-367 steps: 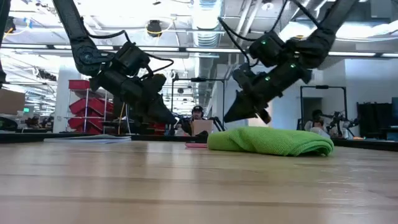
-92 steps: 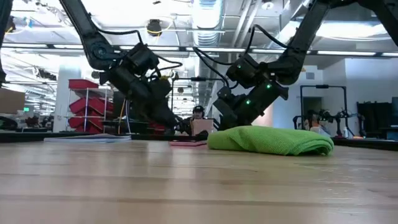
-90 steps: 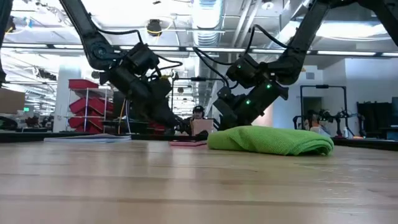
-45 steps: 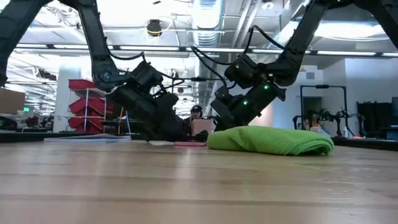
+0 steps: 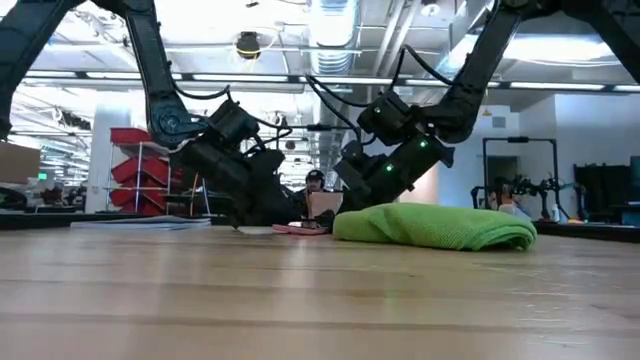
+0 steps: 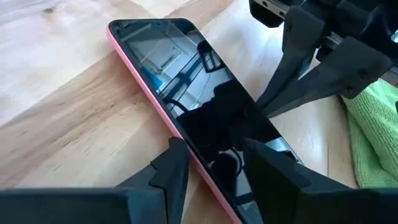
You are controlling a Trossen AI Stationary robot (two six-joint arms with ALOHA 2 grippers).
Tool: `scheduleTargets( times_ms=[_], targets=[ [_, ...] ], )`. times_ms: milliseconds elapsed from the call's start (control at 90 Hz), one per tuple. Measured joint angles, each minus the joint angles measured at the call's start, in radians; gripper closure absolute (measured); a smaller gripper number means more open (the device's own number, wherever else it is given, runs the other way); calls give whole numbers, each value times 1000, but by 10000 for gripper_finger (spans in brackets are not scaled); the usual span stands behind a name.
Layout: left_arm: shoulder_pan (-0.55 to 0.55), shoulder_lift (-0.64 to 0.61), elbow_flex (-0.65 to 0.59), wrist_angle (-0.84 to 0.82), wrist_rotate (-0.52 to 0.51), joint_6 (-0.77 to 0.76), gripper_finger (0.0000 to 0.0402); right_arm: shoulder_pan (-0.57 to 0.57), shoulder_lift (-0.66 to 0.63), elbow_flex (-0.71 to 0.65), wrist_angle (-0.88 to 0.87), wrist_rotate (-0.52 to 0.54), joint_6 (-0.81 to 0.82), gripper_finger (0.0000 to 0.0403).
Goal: Apply microfiber cloth
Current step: Spray the front of the black cellphone with the white spray bottle
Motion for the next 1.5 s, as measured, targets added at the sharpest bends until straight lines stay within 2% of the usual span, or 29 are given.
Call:
scheduleTargets(
  times_ms=[211,367,422,478,656,778,1067,1167,1289,1422,1500],
  targets=[
    [4,1,0,-8,-2,24,388,0,0,0,-5,3,-1,403],
    [5,0,-1,-10,15,31,395,0,0,0,-6,4,-9,403],
    [6,3,4,7,96,20,400,0,1,1,-4,5,-10,403],
    [-6,2,3,11,134,8,401,0,3,3,1,8,-10,403],
    [11,2,8,0,103,12,396,1,3,3,-8,8,-10,403],
    [22,-25,4,-33,125,12,395,0,3,3,-19,11,-11,403],
    [41,-247,5,-291,98,126,383,0,3,2,-20,8,-15,403],
    [37,-312,6,-362,27,190,362,0,3,1,-17,7,-13,403],
    [34,-333,6,-430,-63,243,330,0,3,1,-16,7,-12,403],
    [35,-310,6,-462,-151,269,300,0,3,1,-9,7,-10,403],
    [35,-274,6,-464,-157,271,288,1,3,0,5,4,-10,403]
  ],
)
